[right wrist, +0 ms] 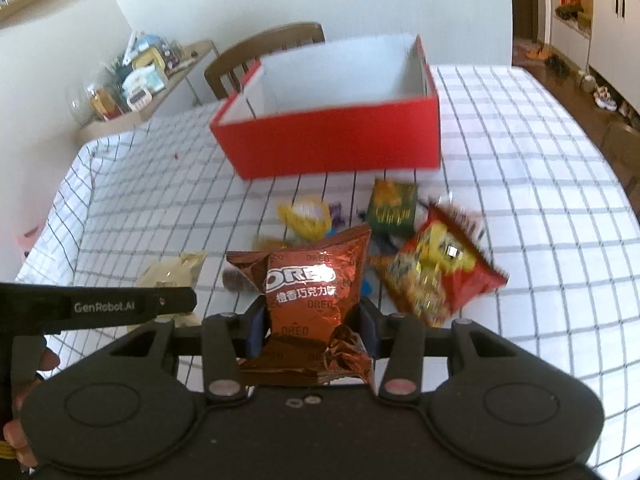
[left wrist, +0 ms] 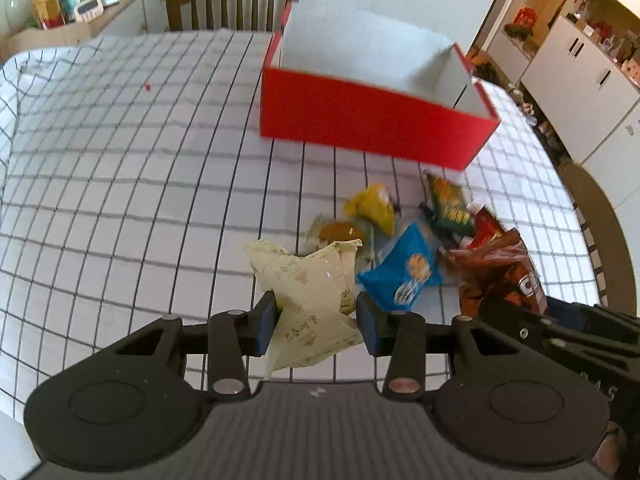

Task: Organize snacks
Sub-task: 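Grasp the brown Oreo bag with the right tool while the left tool grasps the cream bag, then carry both bags over the red box with both tools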

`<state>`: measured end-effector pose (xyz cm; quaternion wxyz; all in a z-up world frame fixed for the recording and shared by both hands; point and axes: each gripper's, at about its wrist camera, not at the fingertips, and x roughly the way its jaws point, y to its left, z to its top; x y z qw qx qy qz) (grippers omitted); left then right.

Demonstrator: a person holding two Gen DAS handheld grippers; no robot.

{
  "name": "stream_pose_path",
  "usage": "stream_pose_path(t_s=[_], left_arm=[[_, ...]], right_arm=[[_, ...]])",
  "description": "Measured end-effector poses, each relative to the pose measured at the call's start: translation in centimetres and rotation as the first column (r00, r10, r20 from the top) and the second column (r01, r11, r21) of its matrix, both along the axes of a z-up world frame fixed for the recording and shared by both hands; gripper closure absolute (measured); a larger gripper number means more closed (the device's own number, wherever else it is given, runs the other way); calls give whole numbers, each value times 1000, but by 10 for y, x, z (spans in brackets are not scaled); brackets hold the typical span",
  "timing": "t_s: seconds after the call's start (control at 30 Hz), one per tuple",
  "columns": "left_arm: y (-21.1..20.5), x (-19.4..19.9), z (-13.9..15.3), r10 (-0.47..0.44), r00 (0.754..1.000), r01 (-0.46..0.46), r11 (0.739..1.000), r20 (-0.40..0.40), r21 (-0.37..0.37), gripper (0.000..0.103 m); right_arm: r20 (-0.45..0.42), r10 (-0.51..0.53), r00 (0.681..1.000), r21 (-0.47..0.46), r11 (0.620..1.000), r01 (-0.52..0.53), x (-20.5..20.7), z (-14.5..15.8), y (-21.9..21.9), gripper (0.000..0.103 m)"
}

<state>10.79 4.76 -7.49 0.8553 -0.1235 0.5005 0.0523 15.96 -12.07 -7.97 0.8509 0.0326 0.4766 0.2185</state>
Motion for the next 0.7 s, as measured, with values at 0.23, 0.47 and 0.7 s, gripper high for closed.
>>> stream_pose_path(t_s=[0.23,0.47,0.7], left_arm=[[-4,19,33,-22,998,20,999,65,25,61],[-8,51,58,-41,994,38,999,100,35,61],[-13,89,74,-58,991,47,995,120,91,61]], right_arm=[[82,19,996,-16,1000,-18,23,28,0,58],[125,20,992,1,1000,-21,54,49,6,58],[168,21,986,-23,1000,-18,87,63,13,58]])
